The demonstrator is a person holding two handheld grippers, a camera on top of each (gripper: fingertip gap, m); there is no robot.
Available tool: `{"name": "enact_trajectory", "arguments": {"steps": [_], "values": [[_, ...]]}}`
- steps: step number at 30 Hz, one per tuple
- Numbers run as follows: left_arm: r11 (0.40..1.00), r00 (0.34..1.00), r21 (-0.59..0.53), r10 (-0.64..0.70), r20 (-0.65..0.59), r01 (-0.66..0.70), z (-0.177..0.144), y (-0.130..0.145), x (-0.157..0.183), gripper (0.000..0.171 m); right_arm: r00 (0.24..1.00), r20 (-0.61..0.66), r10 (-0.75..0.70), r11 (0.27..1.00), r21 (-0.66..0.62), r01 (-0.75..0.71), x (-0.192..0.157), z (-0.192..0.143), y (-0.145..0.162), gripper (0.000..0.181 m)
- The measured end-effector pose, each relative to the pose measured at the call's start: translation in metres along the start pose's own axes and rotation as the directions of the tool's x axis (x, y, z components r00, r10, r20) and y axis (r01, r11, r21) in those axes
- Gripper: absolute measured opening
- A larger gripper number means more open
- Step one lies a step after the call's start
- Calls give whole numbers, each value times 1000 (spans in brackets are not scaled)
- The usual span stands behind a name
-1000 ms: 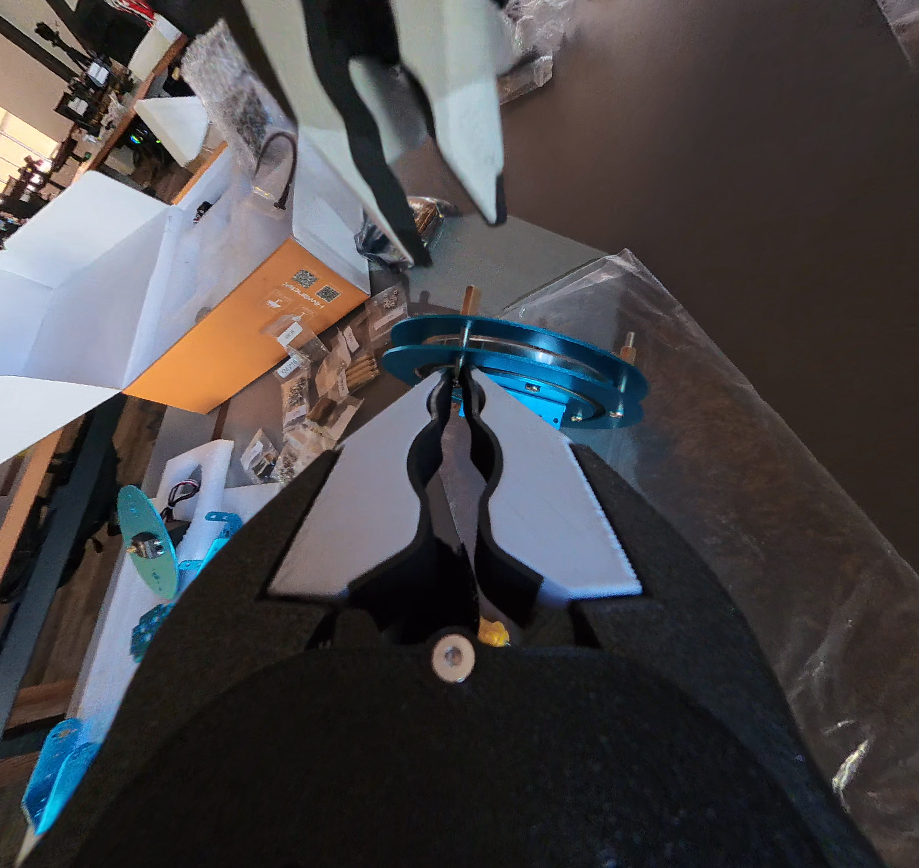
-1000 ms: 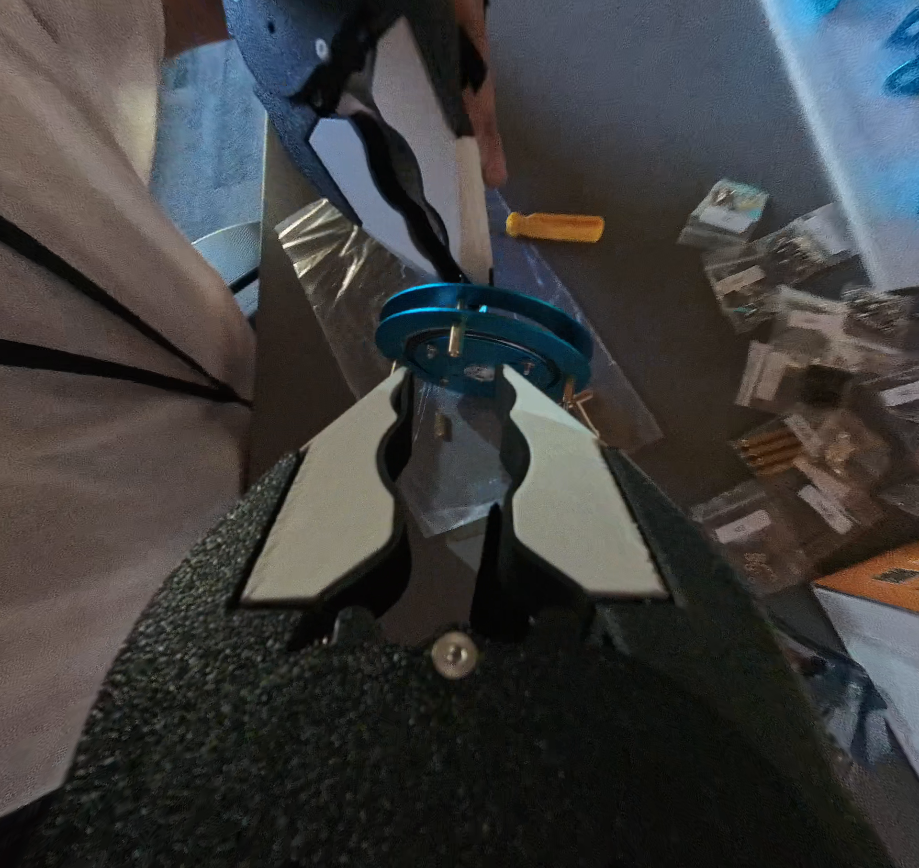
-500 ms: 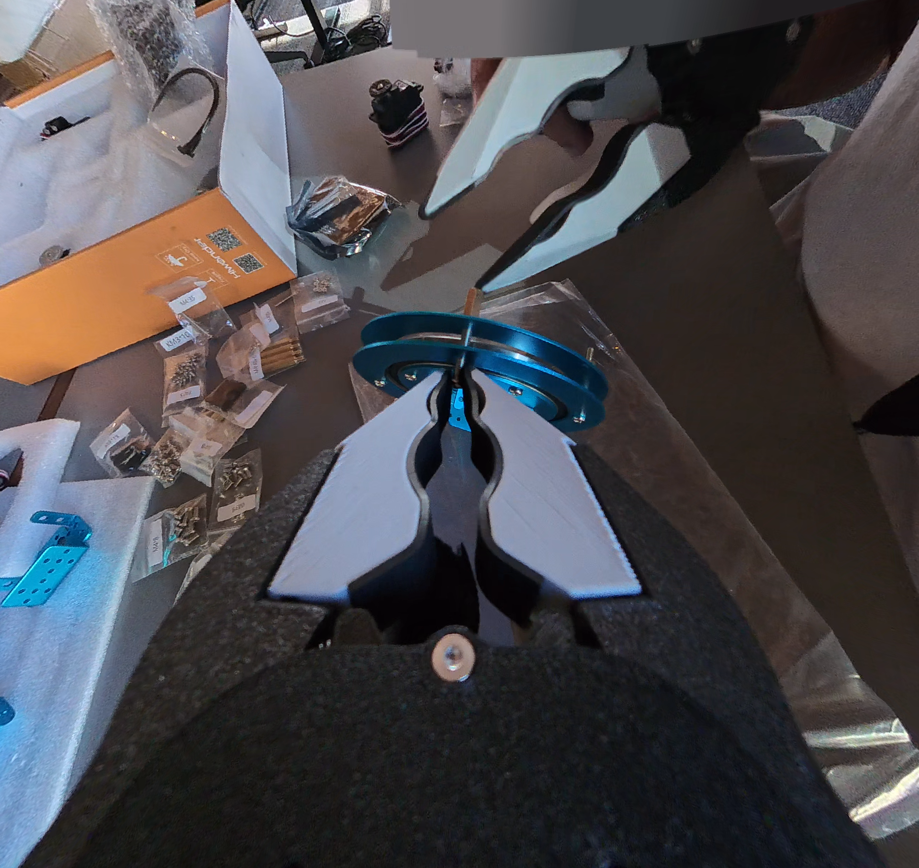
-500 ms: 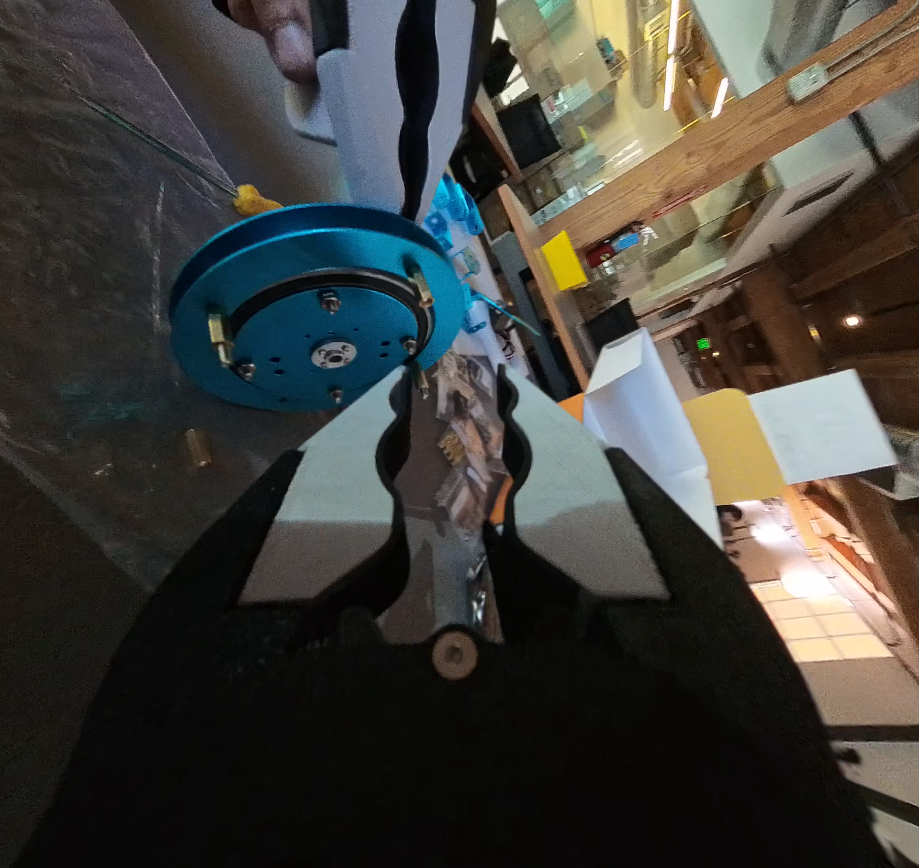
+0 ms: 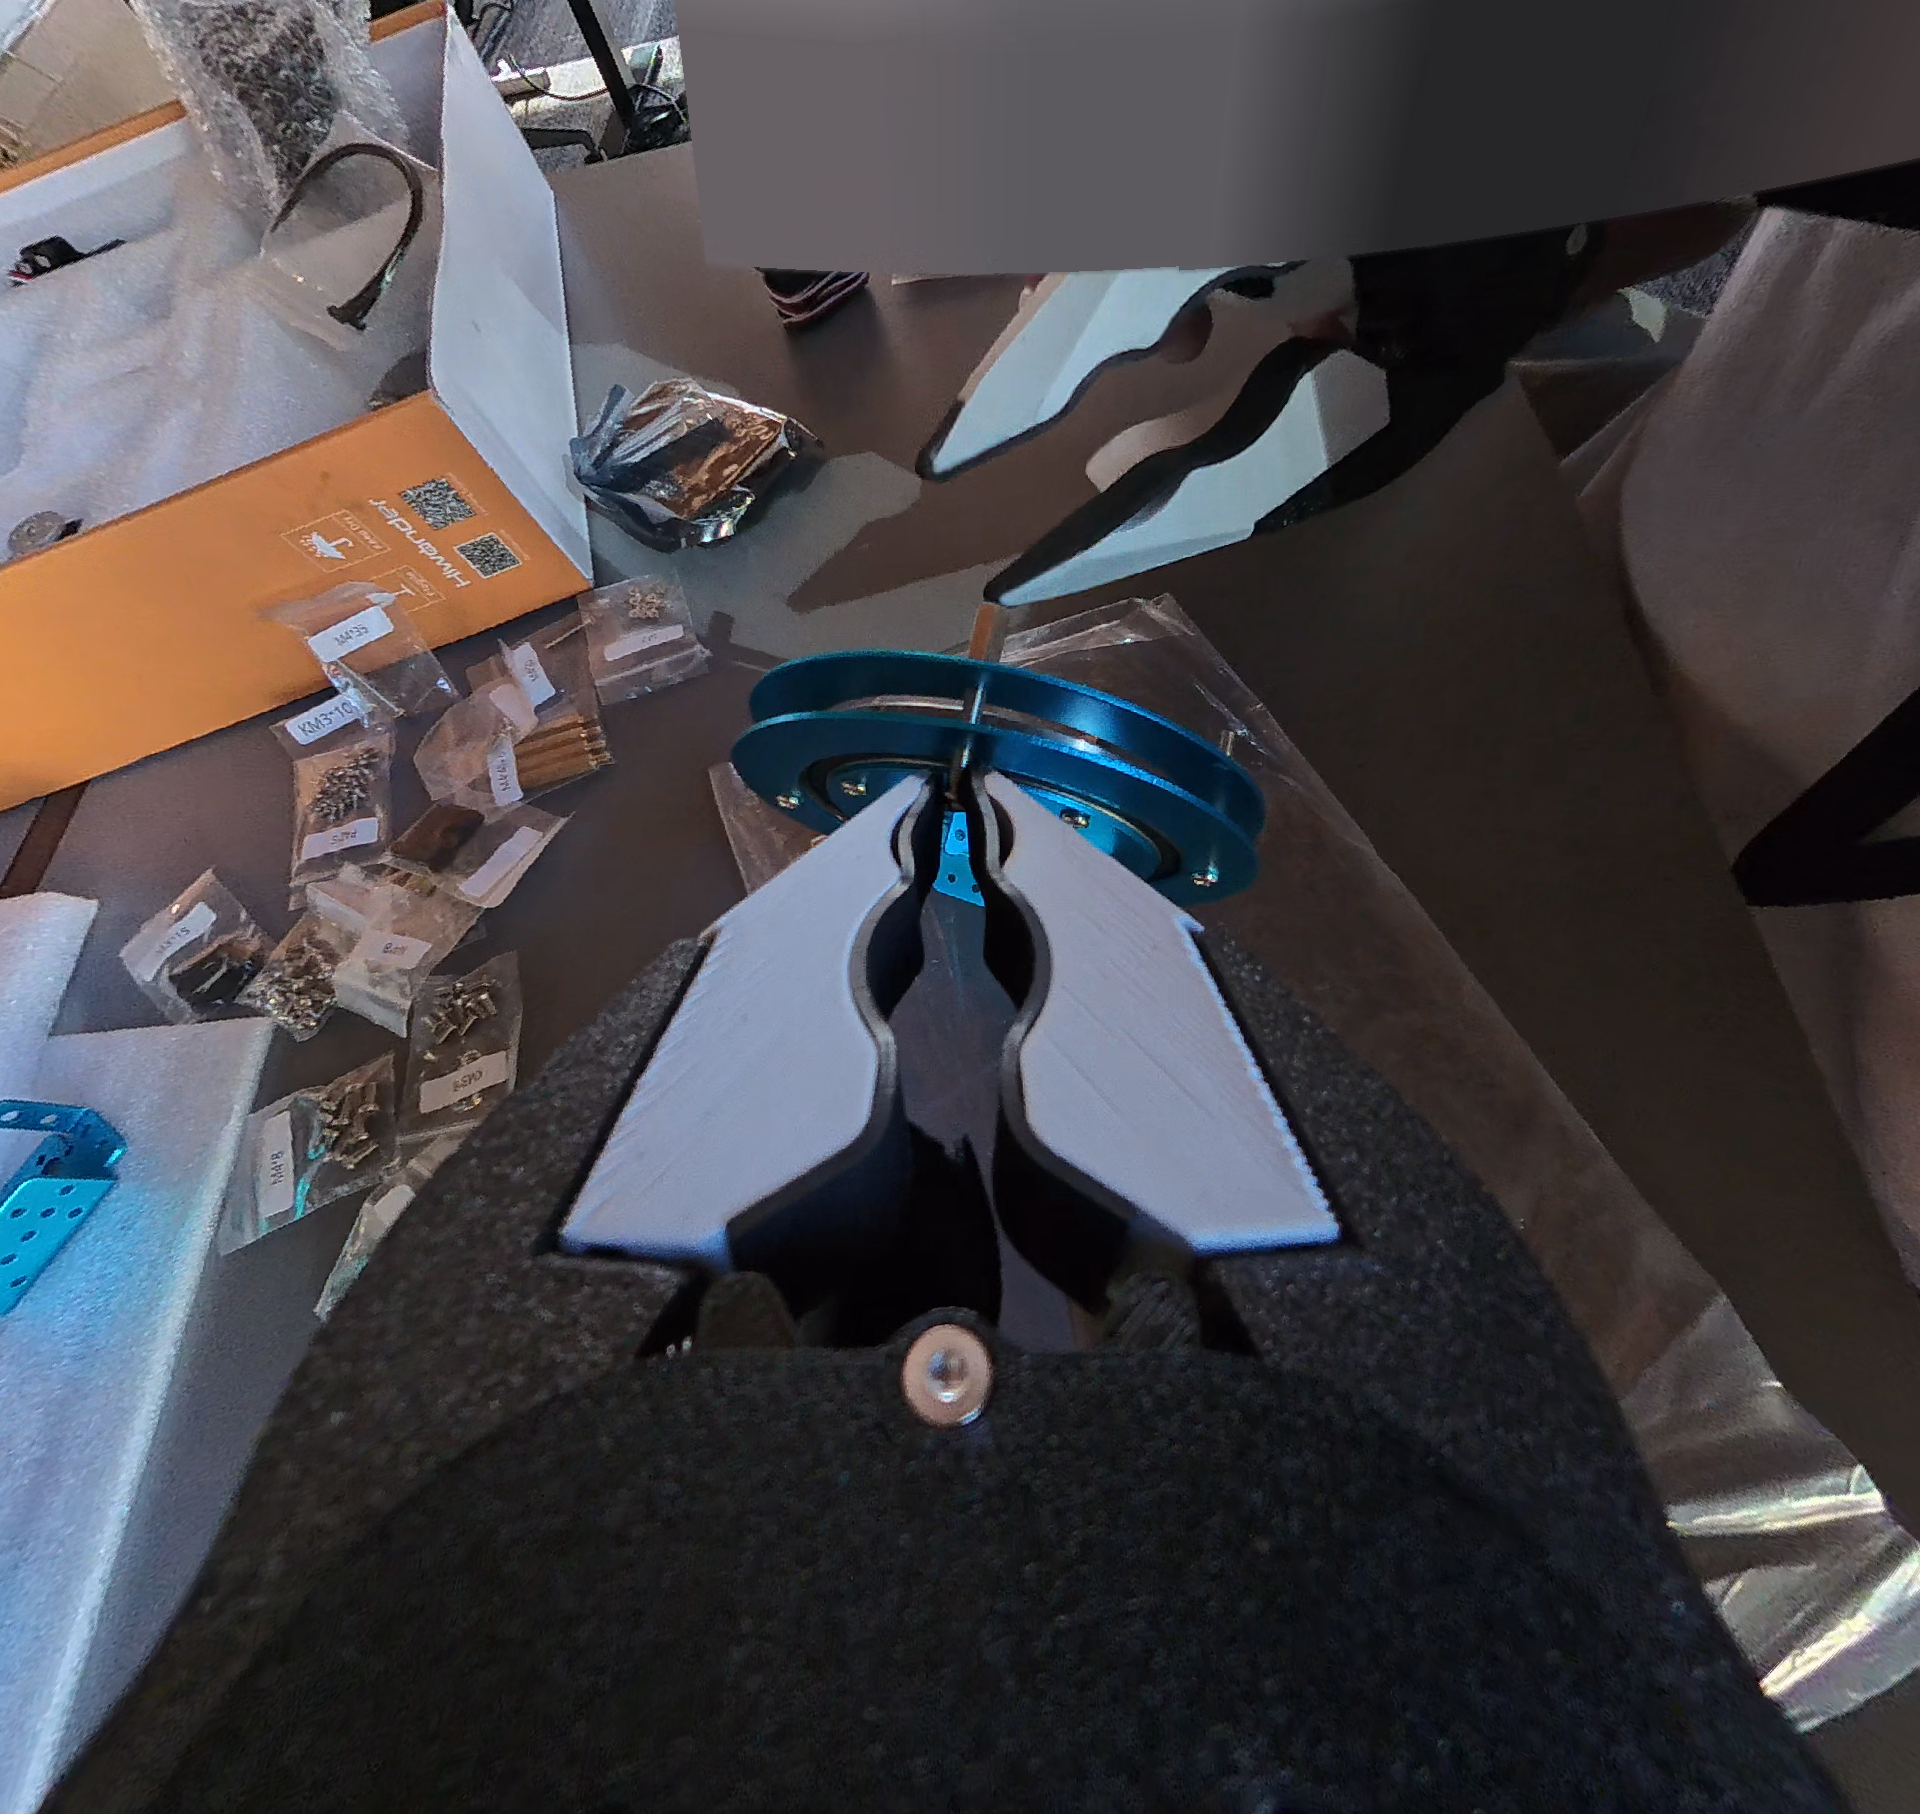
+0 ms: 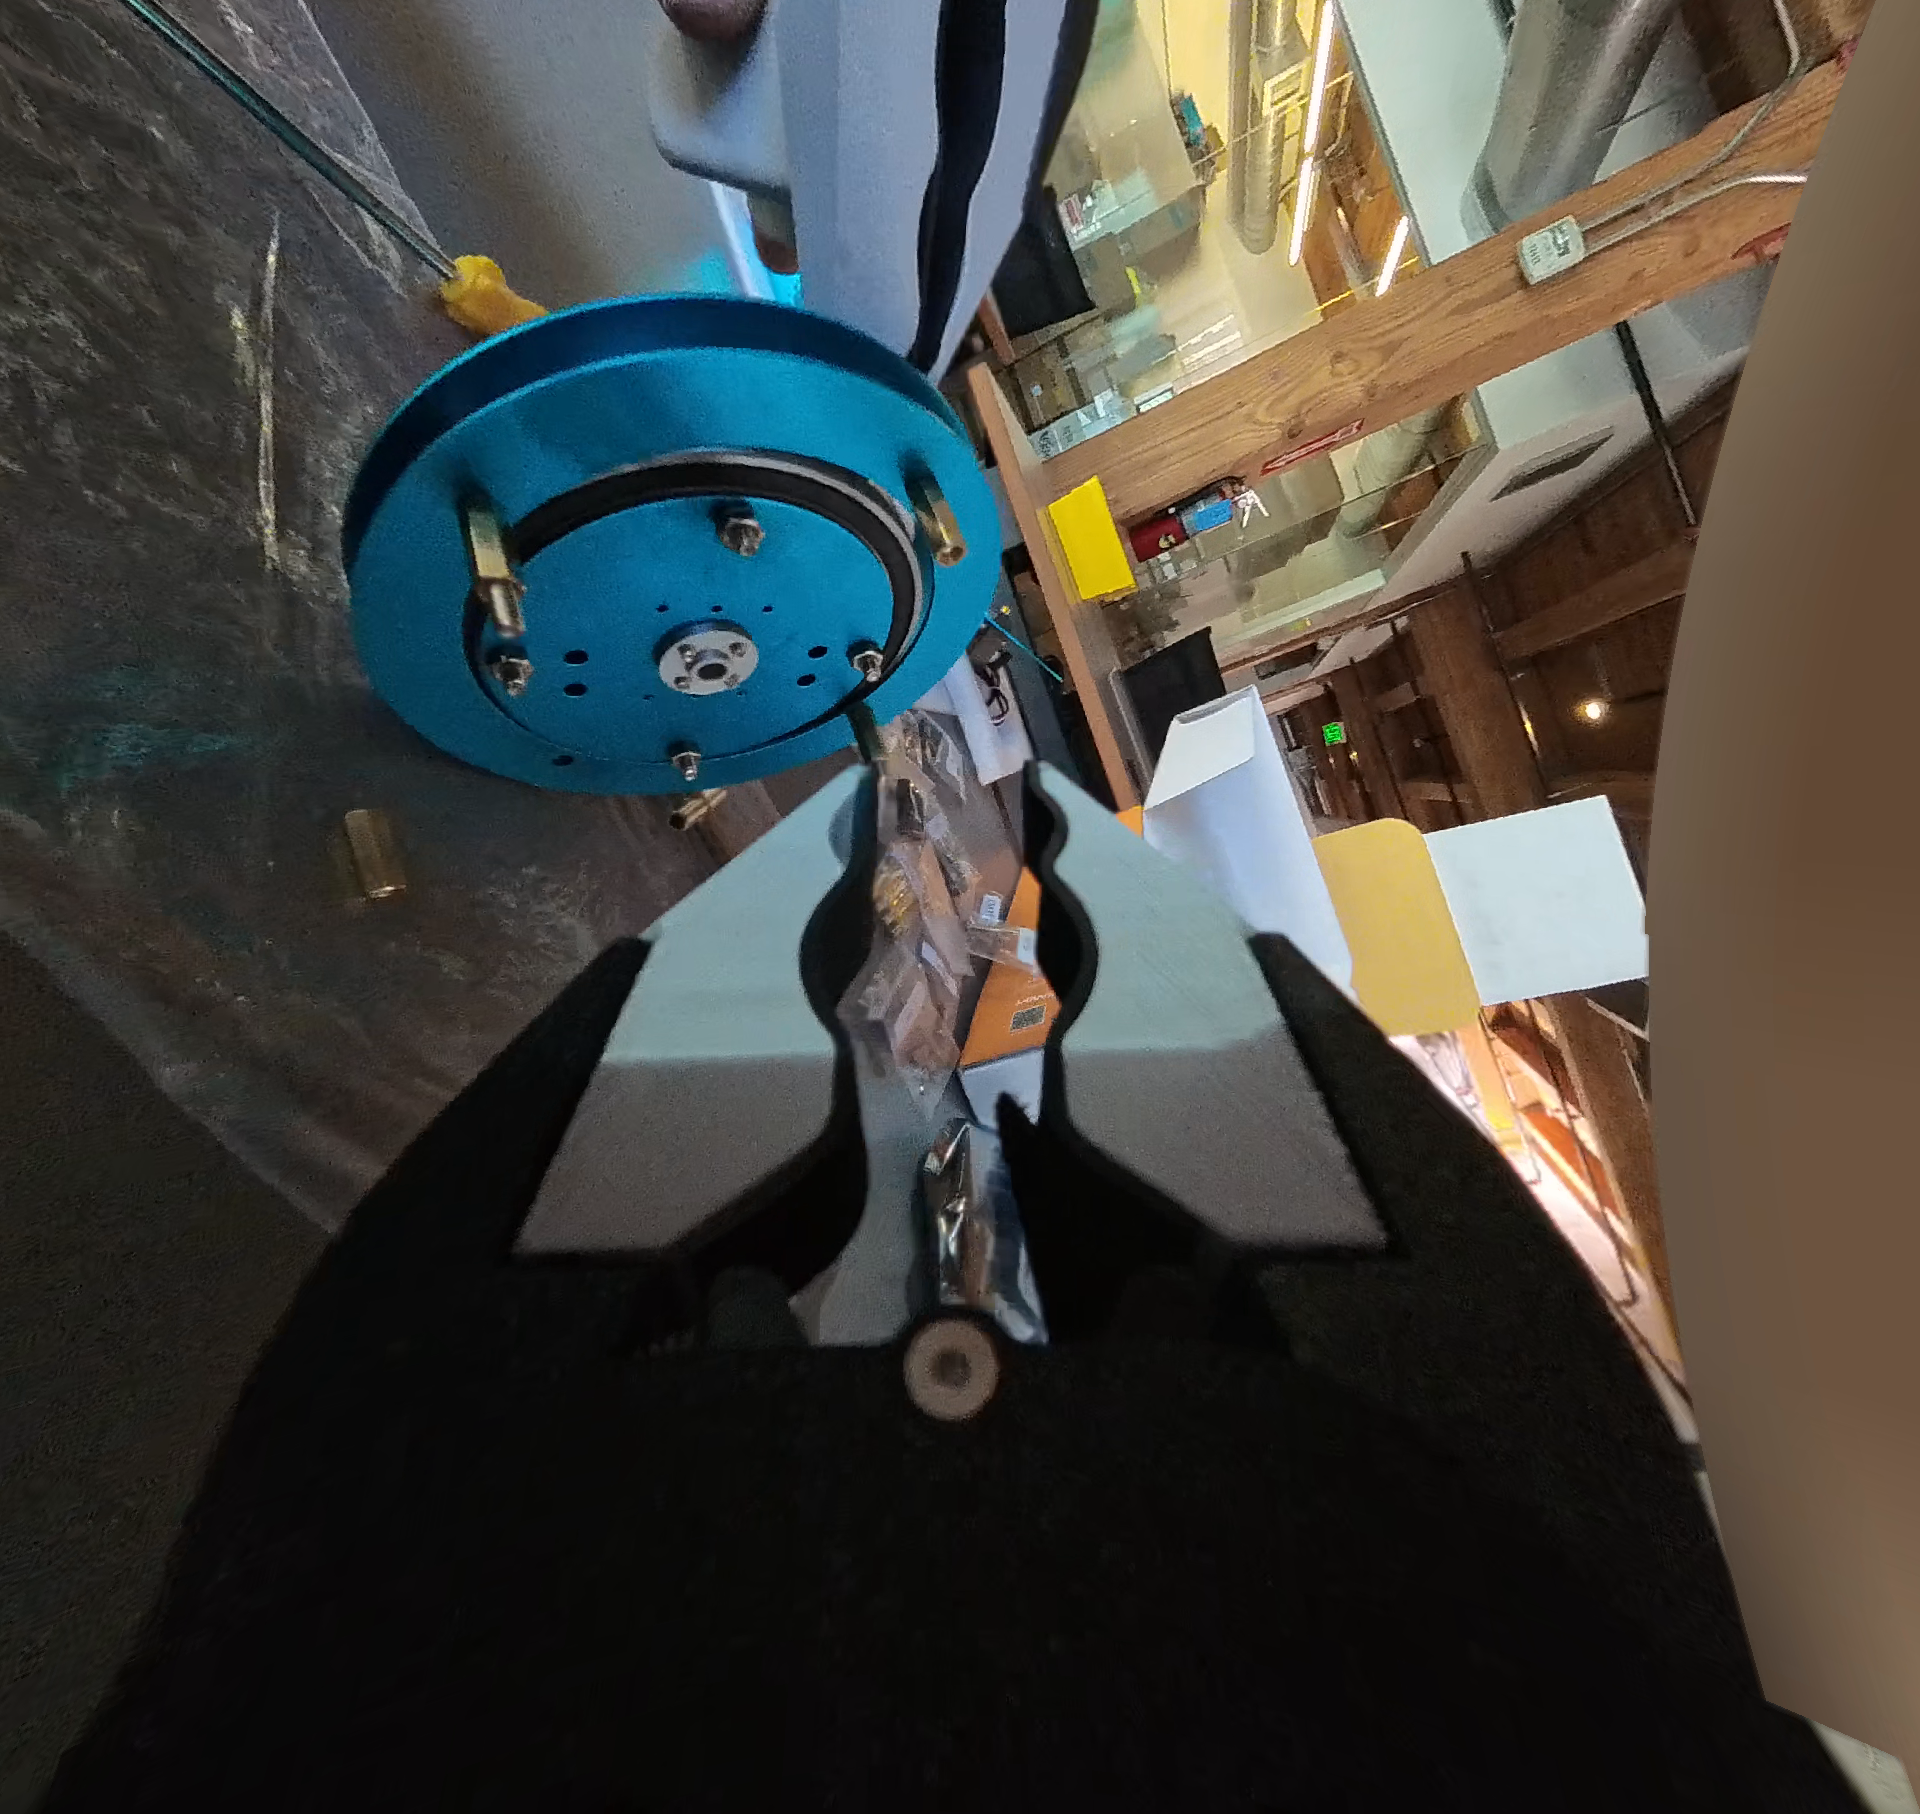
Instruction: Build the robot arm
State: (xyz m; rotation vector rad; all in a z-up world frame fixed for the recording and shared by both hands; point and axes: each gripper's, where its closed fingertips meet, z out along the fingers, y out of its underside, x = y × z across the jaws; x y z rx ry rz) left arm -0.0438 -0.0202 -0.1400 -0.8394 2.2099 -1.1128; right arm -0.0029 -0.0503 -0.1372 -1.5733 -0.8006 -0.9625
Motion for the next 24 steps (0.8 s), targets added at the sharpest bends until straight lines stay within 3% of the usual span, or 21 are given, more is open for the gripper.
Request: {"name": "enact_trajectory", "arguments": {"steps": [6,10,14,15,19,21,24], "values": [[997,997,-10,-77,-9,77,3,-3,-2,3,997,68,38,998,41,-41,-10,2,-6,27],[990,992,-66,-124,8,124,6,-6,1,3,981,-36,-188,982,19,189,-5,9,-22,23],[981,988,-113,-154,32,156,4,-6,4,4,959,-56,-279,960,-33,277,0,18,-22,18],[979,986,-116,-168,24,169,4,-6,6,4,948,-83,-308,951,0,309,3,15,-32,8],[980,988,-129,-149,50,154,4,-5,7,4,915,-24,-403,915,-29,402,-2,19,-36,5],[983,989,-118,-137,62,143,4,-3,5,4,919,64,-390,917,-64,393,-2,22,-34,5],[991,988,-126,53,143,-35,4,0,4,3,919,379,-108,976,-135,170,-6,22,-33,4]]}}
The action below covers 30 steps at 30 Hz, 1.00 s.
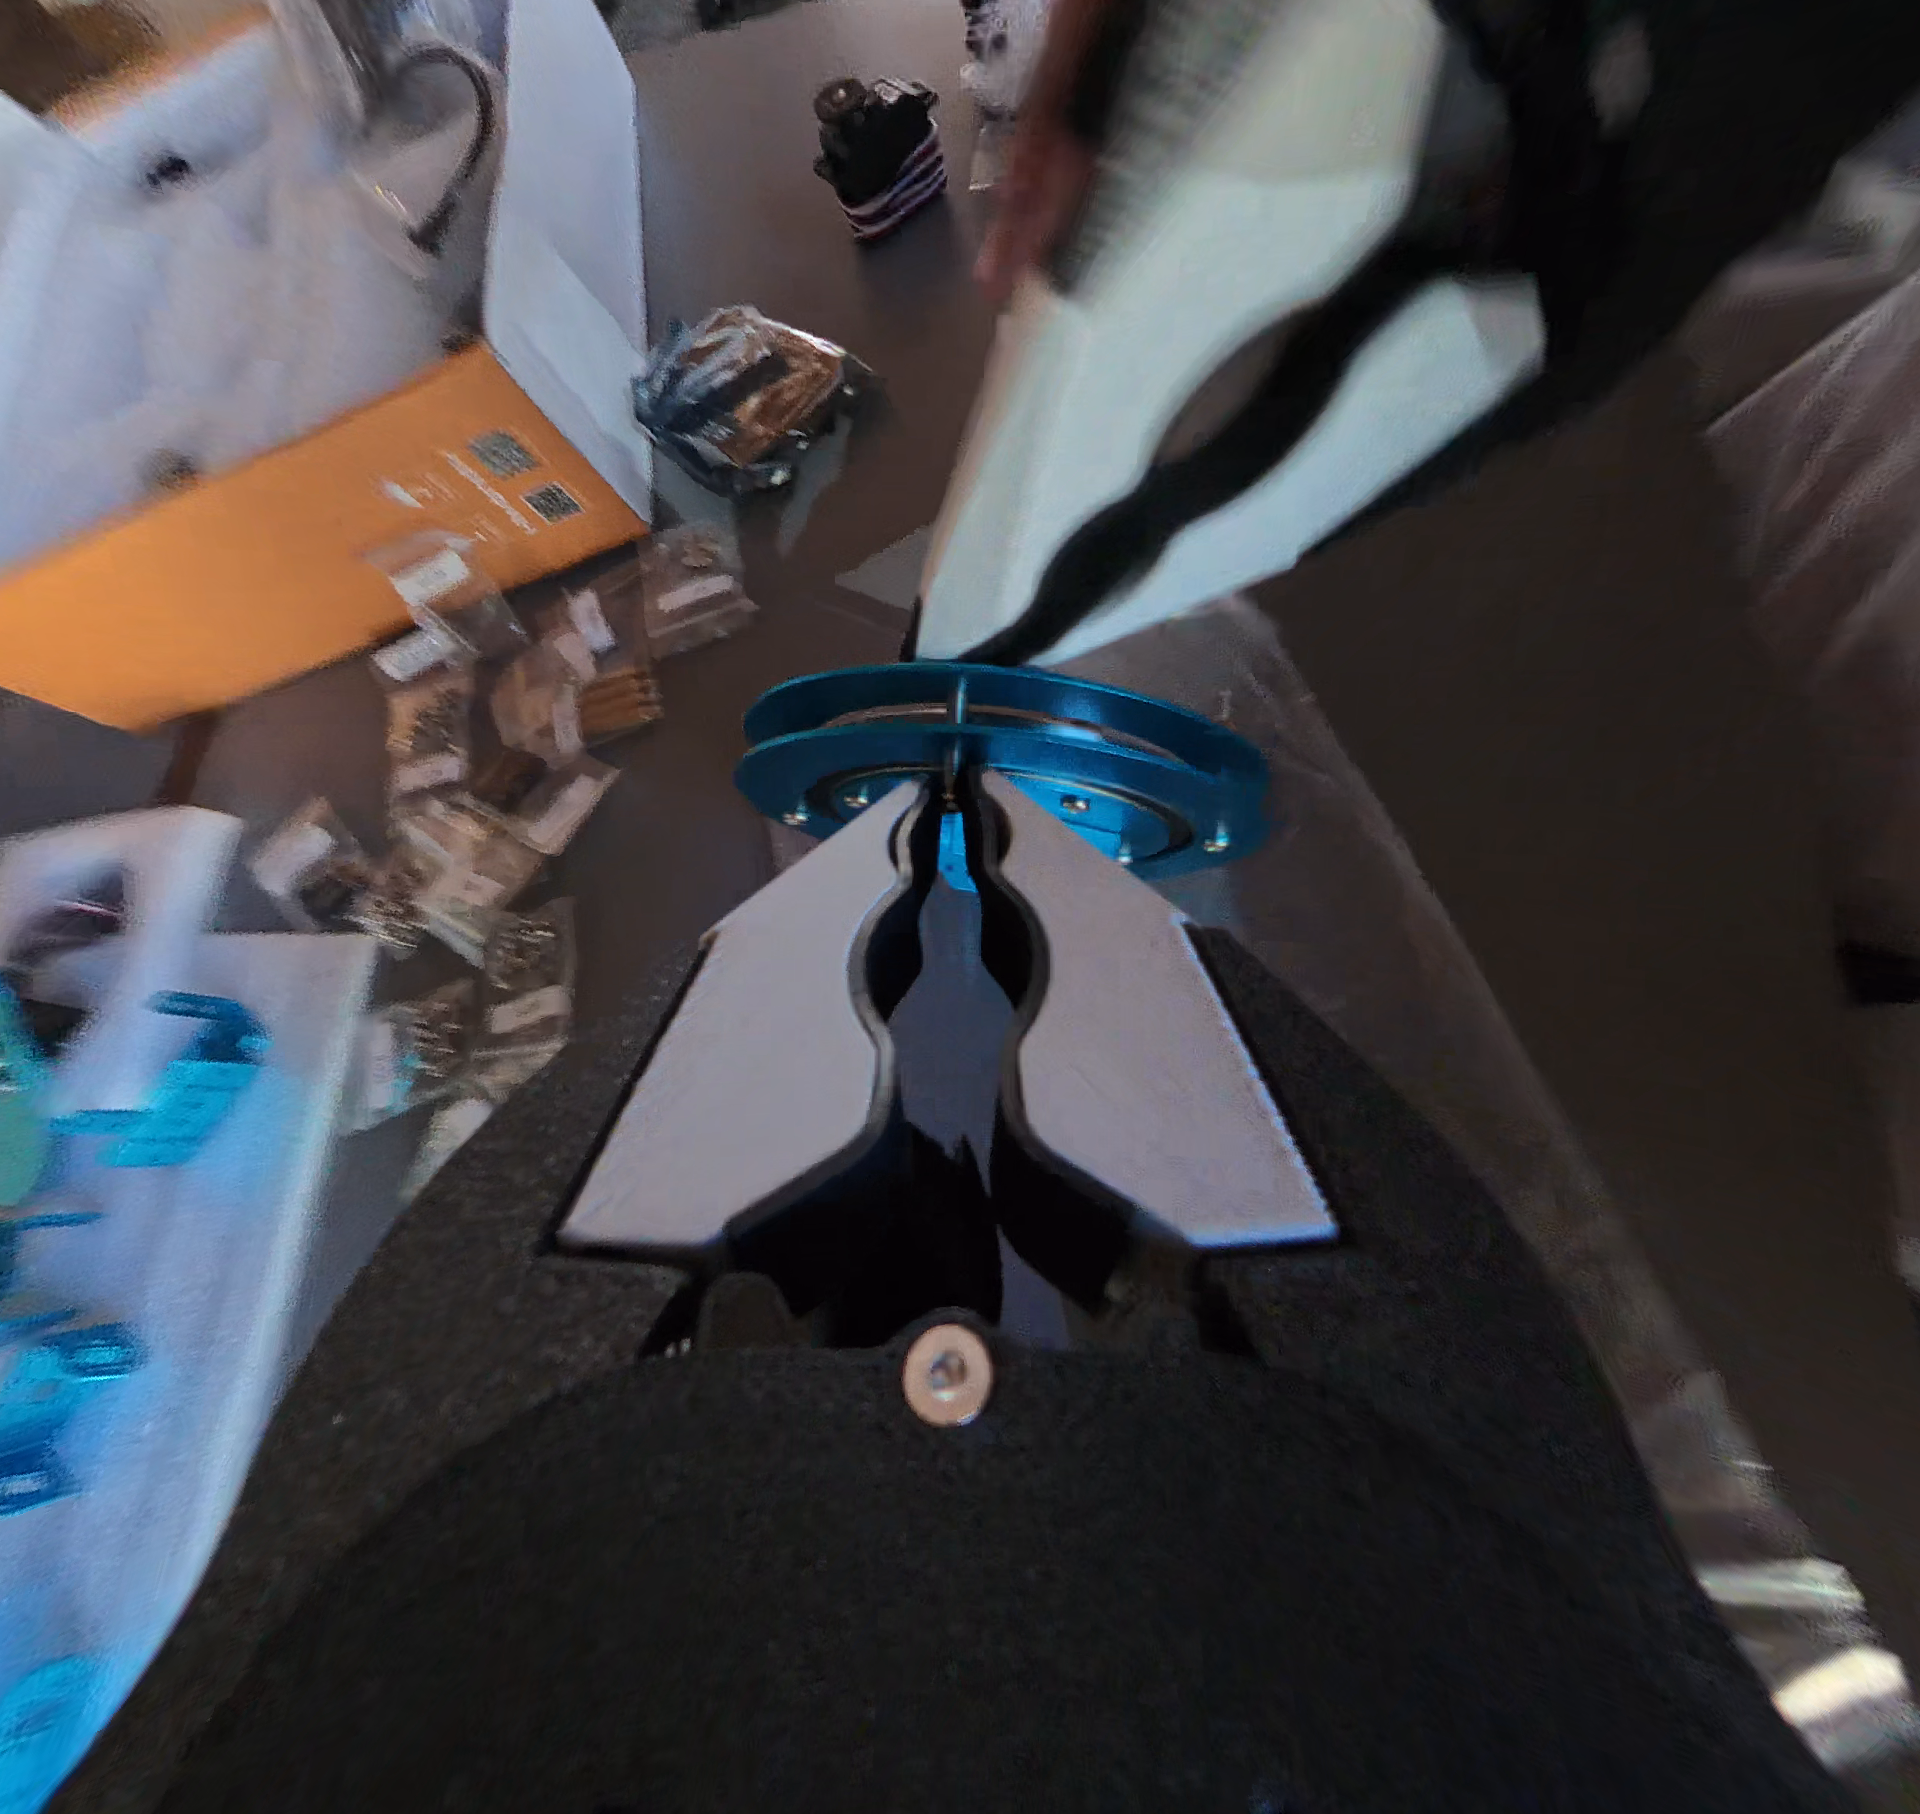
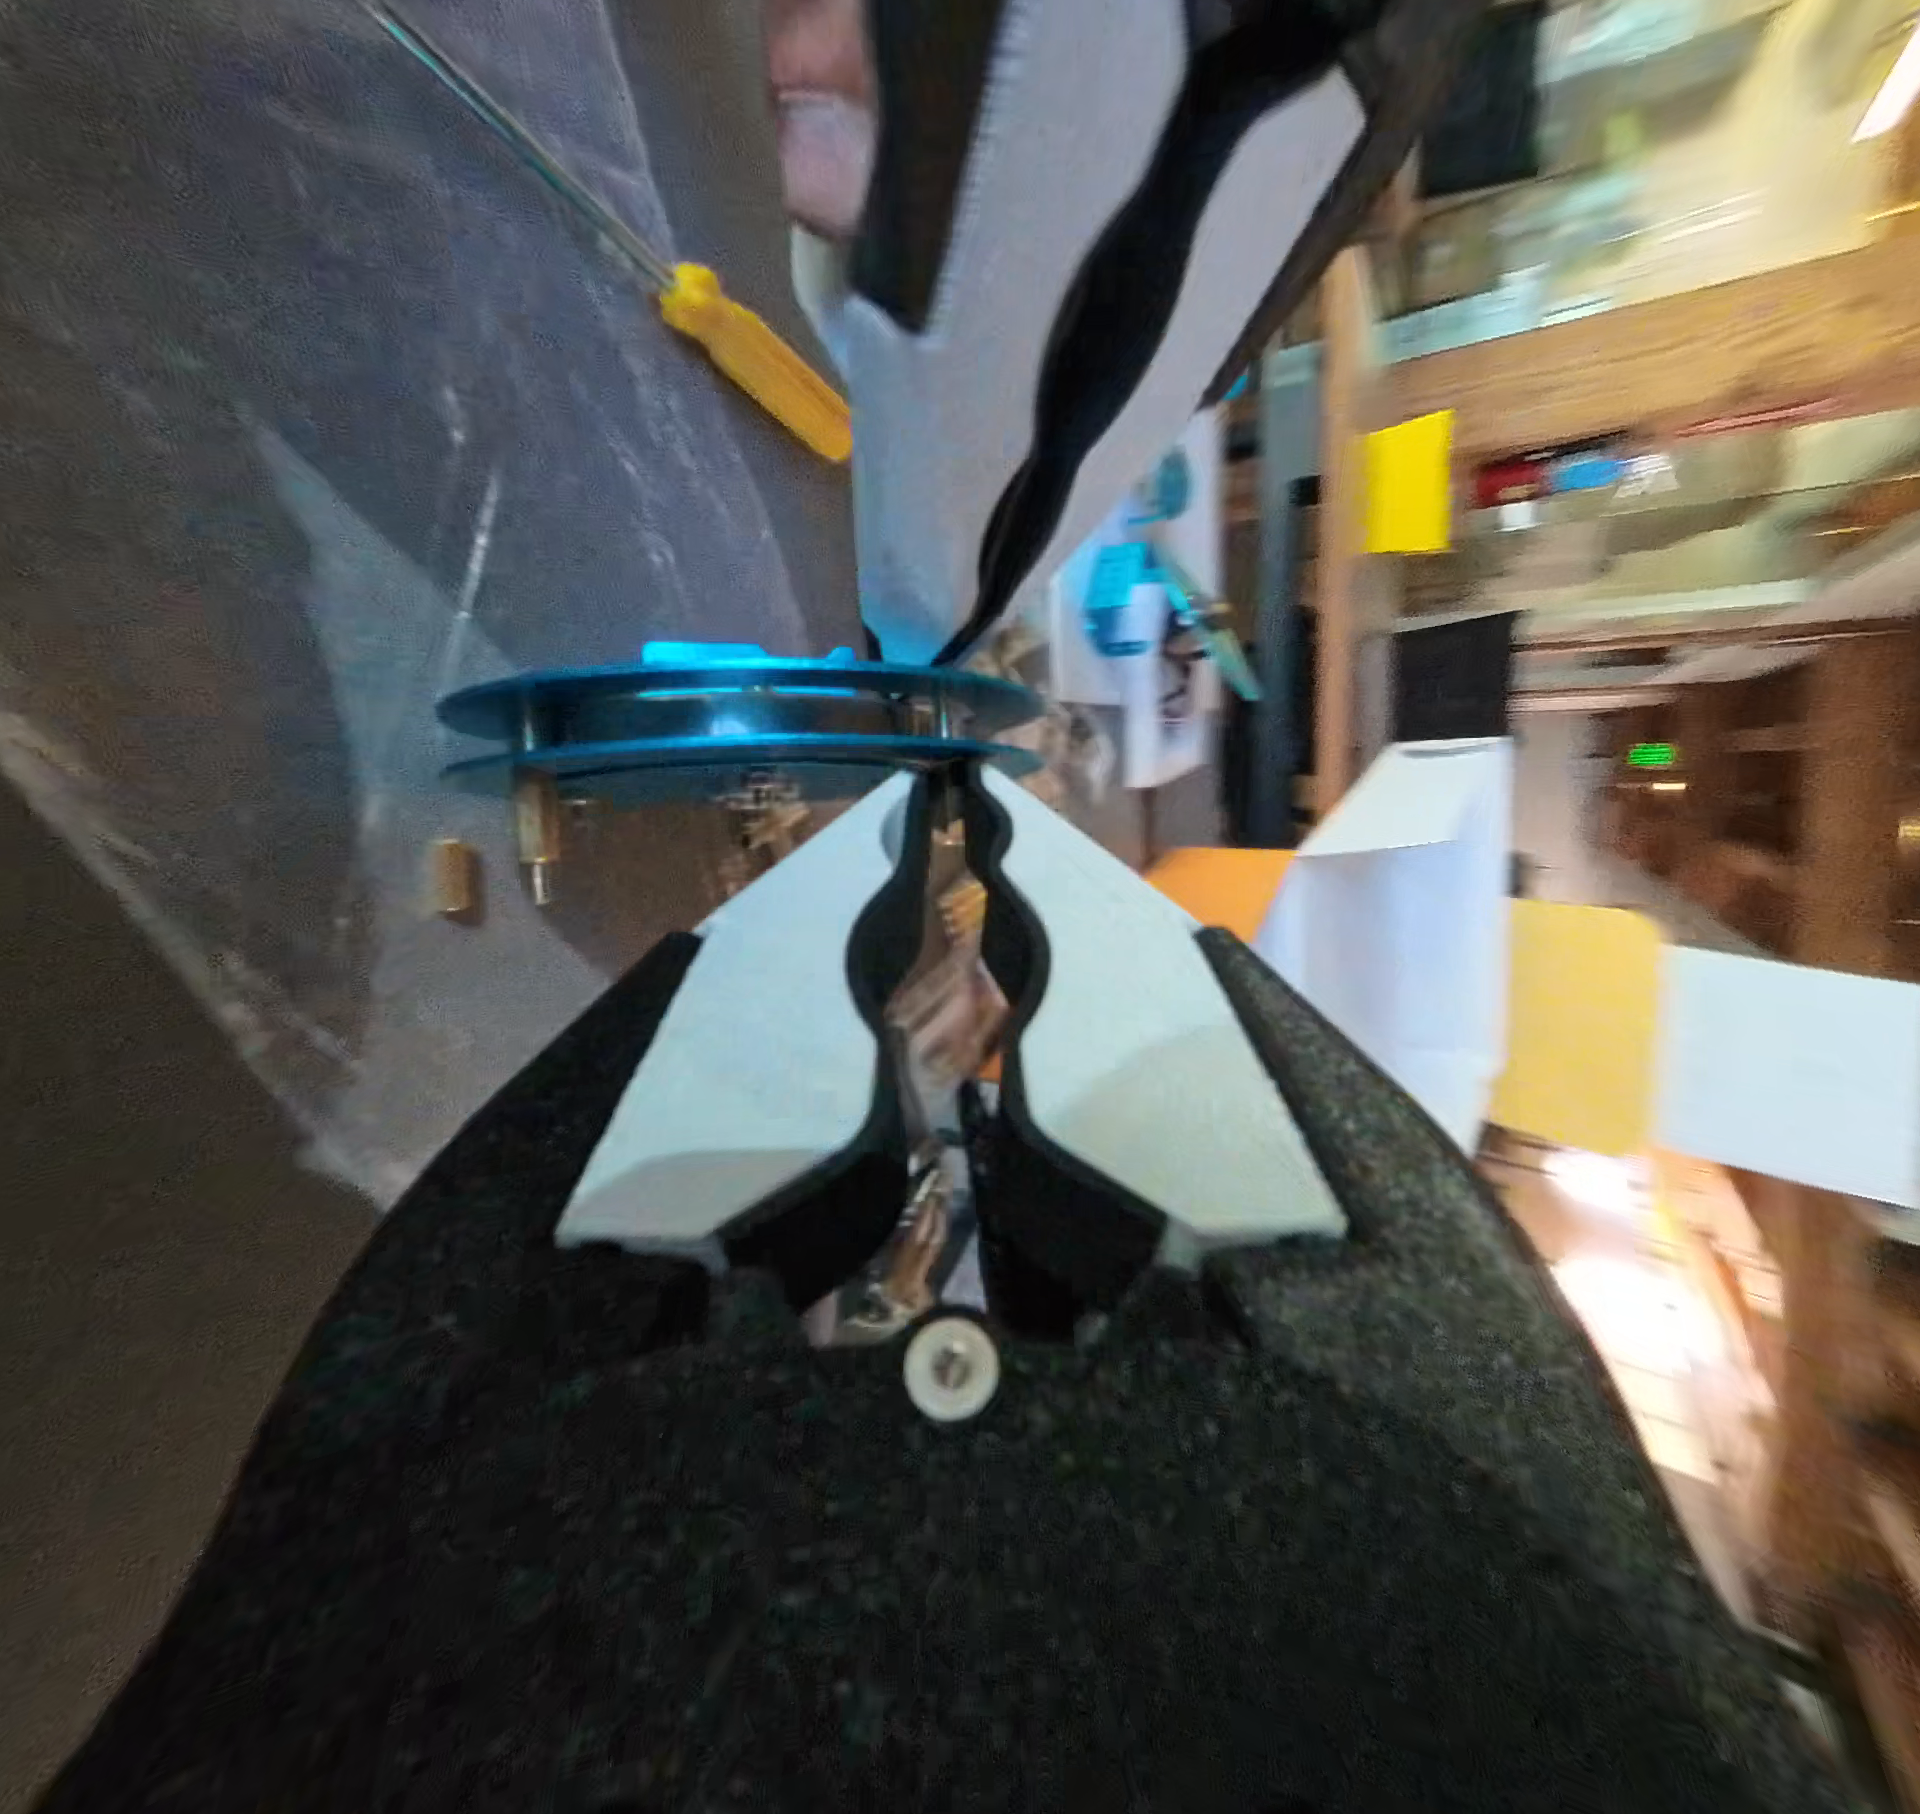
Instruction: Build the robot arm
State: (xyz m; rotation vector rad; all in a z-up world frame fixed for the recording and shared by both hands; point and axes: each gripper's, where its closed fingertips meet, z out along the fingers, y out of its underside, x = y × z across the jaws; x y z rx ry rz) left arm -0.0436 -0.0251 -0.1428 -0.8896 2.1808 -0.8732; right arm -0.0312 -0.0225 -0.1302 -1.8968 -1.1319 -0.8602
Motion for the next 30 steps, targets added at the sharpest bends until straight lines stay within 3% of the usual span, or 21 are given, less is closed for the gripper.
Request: {"name": "enact_trajectory", "arguments": {"steps": [2,4,5,8,10,11,12,13,15,16,18,20,21,22,24,26,28,29,30], "values": [[988,980,-19,157,121,-156,1,0,-2,3,960,238,148,989,-23,-147,-3,1,2,4],[942,908,-77,334,251,-326,2,0,-3,3,806,496,323,944,-110,-311,-7,-2,3,5],[907,853,-114,419,310,-405,2,-1,-4,2,679,608,412,904,-181,-387,-9,-4,4,5],[759,617,-279,644,452,-588,2,-3,-11,2,140,777,614,726,-486,-486,-17,-14,1,4],[730,562,-322,675,477,-603,2,-3,-15,3,-155,745,649,613,-633,-472,-19,-18,-2,4],[749,588,-308,656,474,-587,2,-3,-17,2,-219,732,646,585,-658,-475,-18,-17,-2,5],[792,653,-265,606,454,-550,2,-2,-17,3,-216,740,637,587,-647,-487,-18,-16,-3,5],[854,751,-199,518,410,-480,2,-2,-15,3,-144,767,625,621,-601,-503,-18,-16,-2,5],[967,939,-79,256,229,-244,3,-4,-8,3,168,817,551,761,-410,-503,-18,-14,-1,6],[993,987,-43,111,112,-107,3,-4,-4,3,349,806,479,834,-293,-468,-18,-13,-1,6],[991,990,-30,-129,-66,127,2,-4,-4,4,681,662,312,944,-133,-303,-18,-7,5,11],[958,934,-71,-286,-213,278,1,-4,-2,3,890,446,99,995,-18,-102,-14,1,6,7],[940,904,-95,-342,-256,328,1,-3,-2,3,944,329,-18,1000,16,13,-10,5,6,7],[924,876,-118,-382,-294,364,0,-2,-2,3,964,242,-111,994,30,106,-7,6,5,6],[906,845,-136,-424,-325,402,1,-2,-1,3,970,186,-156,988,22,155,-5,8,6,6],[950,913,-90,-313,-261,300,4,-1,0,3,950,311,-20,1000,-4,23,-9,5,8,5],[997,999,-65,41,-17,-42,8,2,-5,2,815,530,236,970,-76,-232,-13,2,9,4],[963,956,-108,260,137,-246,10,3,-9,2,685,629,367,921,-141,-364,-15,2,9,3],[893,851,-173,449,272,-416,10,1,-13,2,502,719,482,851,-246,-464,-19,-1,10,3]]}}
